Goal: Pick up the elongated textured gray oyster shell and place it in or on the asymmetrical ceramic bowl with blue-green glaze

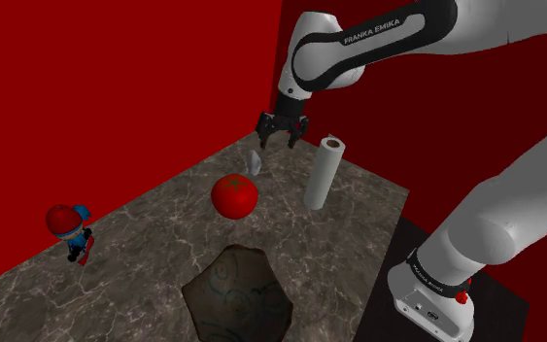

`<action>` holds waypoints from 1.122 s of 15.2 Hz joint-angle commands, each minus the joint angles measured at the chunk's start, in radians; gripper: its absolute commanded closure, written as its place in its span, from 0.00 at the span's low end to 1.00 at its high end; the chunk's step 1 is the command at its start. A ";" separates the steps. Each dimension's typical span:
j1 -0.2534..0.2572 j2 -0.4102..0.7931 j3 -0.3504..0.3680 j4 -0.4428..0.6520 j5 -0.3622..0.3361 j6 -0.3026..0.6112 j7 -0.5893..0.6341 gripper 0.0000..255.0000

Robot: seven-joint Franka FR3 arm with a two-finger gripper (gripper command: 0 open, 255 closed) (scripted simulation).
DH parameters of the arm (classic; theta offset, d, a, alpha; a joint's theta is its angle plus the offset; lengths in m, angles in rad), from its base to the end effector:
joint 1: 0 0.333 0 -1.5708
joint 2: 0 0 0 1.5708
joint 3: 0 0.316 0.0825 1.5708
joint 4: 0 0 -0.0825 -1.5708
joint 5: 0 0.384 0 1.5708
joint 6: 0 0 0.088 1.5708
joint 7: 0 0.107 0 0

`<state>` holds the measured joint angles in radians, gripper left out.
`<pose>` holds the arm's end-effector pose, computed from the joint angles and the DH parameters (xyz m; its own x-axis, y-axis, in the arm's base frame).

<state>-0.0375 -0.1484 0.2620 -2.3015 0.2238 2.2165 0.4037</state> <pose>0.4820 0.1192 0.4121 0.9524 -0.3046 -0.0110 -0.3026 -0.9404 -0.1555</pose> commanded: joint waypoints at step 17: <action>0.027 0.406 0.011 0.202 -0.058 0.234 0.182 0.00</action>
<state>-0.0111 0.2535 0.2731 -2.1001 0.1668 2.4472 0.5848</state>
